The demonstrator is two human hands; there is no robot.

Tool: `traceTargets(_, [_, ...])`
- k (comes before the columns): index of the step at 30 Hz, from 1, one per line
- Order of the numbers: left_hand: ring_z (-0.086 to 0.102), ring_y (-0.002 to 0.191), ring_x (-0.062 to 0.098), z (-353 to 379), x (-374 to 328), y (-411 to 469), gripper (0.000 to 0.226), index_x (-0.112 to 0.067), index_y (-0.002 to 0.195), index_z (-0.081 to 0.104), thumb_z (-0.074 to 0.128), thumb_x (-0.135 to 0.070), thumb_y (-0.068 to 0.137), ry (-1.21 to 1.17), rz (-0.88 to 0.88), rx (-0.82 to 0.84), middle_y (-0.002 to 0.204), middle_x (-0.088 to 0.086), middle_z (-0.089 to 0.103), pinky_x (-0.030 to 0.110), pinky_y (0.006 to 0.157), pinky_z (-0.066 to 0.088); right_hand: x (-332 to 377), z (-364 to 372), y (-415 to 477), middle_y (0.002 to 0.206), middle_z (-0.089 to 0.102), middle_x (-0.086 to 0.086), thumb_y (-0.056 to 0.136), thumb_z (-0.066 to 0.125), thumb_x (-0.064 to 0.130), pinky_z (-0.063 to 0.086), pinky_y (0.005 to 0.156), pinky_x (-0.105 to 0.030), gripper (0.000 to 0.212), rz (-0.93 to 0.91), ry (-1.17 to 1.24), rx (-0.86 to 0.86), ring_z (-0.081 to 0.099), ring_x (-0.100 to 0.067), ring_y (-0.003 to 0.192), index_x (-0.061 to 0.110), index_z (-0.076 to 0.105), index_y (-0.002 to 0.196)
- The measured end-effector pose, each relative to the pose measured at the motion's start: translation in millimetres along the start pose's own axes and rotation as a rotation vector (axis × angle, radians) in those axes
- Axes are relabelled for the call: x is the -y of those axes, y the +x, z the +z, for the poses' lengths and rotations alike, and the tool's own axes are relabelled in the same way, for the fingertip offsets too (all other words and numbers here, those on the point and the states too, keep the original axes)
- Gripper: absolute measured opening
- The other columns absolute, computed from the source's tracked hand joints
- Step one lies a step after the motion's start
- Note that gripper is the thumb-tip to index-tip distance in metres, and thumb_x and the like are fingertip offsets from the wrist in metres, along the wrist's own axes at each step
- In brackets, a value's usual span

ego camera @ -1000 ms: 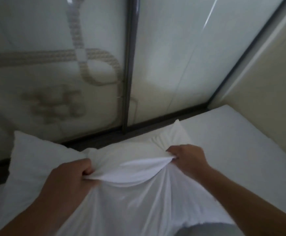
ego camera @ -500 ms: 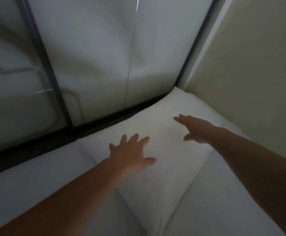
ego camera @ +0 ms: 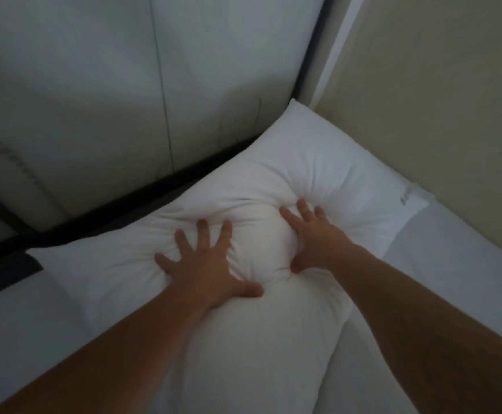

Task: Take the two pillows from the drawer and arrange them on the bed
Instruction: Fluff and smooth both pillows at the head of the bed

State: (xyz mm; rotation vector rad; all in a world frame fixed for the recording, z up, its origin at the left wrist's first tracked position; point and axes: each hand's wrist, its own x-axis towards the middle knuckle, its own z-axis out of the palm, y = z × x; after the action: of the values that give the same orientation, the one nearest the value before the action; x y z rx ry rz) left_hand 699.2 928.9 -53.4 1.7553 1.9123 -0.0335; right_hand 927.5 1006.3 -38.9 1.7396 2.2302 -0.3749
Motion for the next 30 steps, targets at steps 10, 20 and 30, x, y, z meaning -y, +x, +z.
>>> traceTargets(10, [-0.007, 0.144, 0.037, 2, 5, -1, 0.102, -0.046, 0.142, -0.016, 0.035, -0.088, 0.064, 0.059, 0.041, -0.044, 0.16, -0.003, -0.012, 0.076, 0.102, 0.009, 17, -6, -13, 0.115, 0.066, -0.008, 0.088, 0.056, 0.038, 0.043, 0.087, -0.034, 0.034, 0.069, -0.011, -0.14, 0.061, -0.028, 0.108, 0.022, 0.058, 0.118])
traceTargets(20, [0.012, 0.145, 0.024, -6, 4, -18, 0.053, -0.04, 0.146, 0.014, 0.02, -0.054, 0.096, 0.123, 0.022, -0.124, 0.16, -0.004, 0.015, 0.066, 0.107, 0.015, 27, -24, -44, 0.107, 0.072, -0.006, 0.086, 0.058, 0.03, 0.045, 0.085, -0.034, 0.029, 0.083, 0.066, -0.367, 0.064, -0.03, 0.102, 0.025, 0.065, 0.113])
traceTargets(30, [0.069, 0.094, 0.035, -77, -54, -20, 0.04, -0.004, 0.108, 0.066, 0.043, -0.03, 0.088, -0.177, 0.372, -0.821, 0.106, 0.018, 0.072, 0.074, 0.088, 0.039, -13, -129, -72, 0.094, 0.077, -0.008, 0.078, 0.07, 0.016, 0.051, 0.079, -0.034, 0.023, 0.05, 0.17, -0.761, 0.07, -0.031, 0.088, 0.018, 0.074, 0.101])
